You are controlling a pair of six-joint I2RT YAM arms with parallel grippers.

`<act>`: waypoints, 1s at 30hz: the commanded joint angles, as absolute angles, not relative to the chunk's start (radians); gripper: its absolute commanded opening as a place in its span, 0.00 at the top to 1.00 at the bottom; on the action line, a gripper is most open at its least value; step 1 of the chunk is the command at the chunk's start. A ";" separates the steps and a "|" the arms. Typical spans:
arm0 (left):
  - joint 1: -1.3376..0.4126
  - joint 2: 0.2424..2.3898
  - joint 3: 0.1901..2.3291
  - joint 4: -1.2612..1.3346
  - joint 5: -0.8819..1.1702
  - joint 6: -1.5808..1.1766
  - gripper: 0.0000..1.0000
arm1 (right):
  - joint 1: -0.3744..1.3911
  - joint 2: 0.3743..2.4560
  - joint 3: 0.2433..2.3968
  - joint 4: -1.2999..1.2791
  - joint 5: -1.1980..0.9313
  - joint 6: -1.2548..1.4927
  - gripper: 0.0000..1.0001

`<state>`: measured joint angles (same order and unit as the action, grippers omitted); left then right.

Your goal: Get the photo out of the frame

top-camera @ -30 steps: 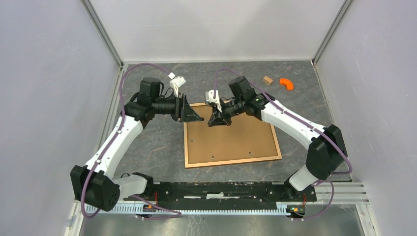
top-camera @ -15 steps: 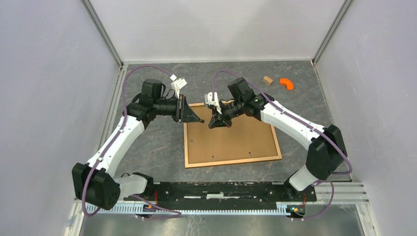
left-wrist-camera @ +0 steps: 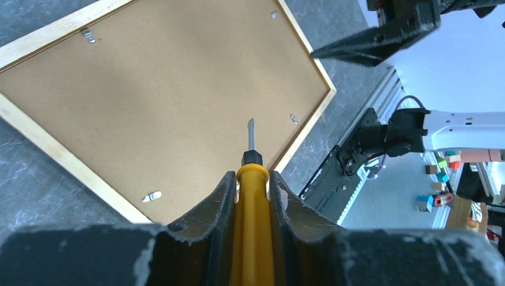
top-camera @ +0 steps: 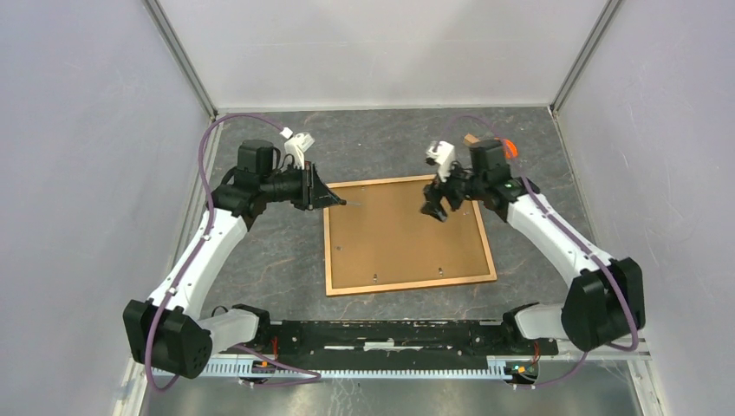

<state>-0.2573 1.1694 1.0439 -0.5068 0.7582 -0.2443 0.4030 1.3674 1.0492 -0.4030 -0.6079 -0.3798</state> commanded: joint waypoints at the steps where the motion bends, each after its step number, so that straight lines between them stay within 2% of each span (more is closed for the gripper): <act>1: -0.252 1.136 1.067 -0.524 0.689 -0.195 0.98 | 0.273 1.274 0.937 -0.385 -0.373 -0.319 0.14; 4: -0.250 1.131 1.070 -0.526 0.682 -0.192 0.98 | 0.157 1.270 0.889 -0.409 -0.328 -0.316 0.14; 12: -0.251 1.124 1.074 -0.533 0.681 -0.183 0.98 | -0.027 1.368 0.810 -0.444 -0.311 -0.353 0.31; 18: -0.250 1.121 1.071 -0.538 0.675 -0.173 0.98 | -0.031 1.432 0.779 -0.419 -0.358 -0.337 0.43; 23: -0.250 1.117 1.068 -0.548 0.670 -0.161 0.98 | -0.030 1.515 0.768 -0.400 -0.344 -0.339 0.49; 25: -0.250 1.114 1.066 -0.549 0.669 -0.158 0.98 | -0.029 1.543 0.772 -0.396 -0.347 -0.343 0.56; 30: -0.250 1.129 1.072 -0.577 0.651 -0.134 0.98 | -0.005 1.624 0.850 -0.405 -0.326 -0.400 0.82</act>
